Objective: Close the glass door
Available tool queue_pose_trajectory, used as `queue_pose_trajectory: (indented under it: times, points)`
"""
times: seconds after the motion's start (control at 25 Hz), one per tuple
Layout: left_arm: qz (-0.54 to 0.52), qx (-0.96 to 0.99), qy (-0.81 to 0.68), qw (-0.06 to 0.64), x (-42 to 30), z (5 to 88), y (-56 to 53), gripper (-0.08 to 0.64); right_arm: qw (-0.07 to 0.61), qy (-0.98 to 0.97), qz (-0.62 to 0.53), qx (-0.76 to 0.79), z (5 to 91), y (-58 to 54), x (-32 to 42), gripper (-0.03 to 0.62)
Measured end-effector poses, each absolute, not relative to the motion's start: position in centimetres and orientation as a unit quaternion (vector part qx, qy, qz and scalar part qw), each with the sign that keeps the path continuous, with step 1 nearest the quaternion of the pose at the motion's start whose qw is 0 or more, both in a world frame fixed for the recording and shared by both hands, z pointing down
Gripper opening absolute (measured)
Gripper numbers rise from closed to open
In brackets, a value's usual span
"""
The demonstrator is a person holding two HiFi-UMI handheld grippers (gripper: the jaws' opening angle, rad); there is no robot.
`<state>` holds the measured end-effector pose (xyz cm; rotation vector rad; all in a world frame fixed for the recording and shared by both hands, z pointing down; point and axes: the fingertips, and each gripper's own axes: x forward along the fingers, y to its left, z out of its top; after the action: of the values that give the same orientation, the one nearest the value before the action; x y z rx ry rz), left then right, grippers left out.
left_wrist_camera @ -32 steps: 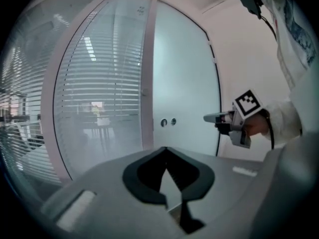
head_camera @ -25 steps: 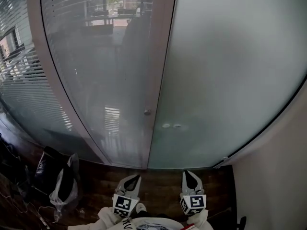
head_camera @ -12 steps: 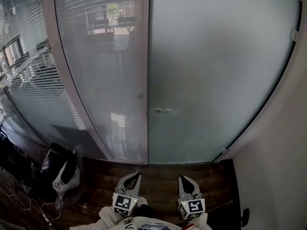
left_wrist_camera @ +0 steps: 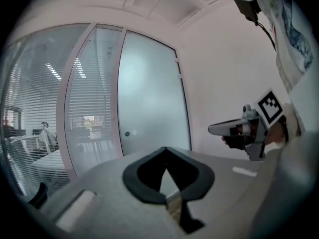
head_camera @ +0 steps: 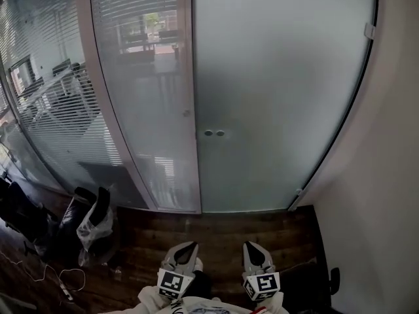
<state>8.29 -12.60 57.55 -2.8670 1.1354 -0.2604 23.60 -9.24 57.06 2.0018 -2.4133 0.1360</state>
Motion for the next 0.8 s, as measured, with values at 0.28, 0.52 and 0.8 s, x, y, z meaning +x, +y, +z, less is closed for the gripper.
queue_pose_trajectory:
  times: [0.28,0.52,0.8]
  points:
    - [-0.097,-0.922,0.373,0.022,6.3,57.3,-8.3,0.003,0.012,-0.778,0.046,0.627,57.7,-5.3,21.3,0.006]
    - [-0.101,-0.918,0.382,0.033,3.8,56.6,-7.4,0.003,0.012,-0.78,0.043,0.624,57.2,-4.2,18.9,0.006]
    - [-0.094,-0.917,0.387,0.02,-2.3,56.2,-6.5,0.002,0.014,-0.776,0.057,0.629,57.5,-3.4,13.2,0.006]
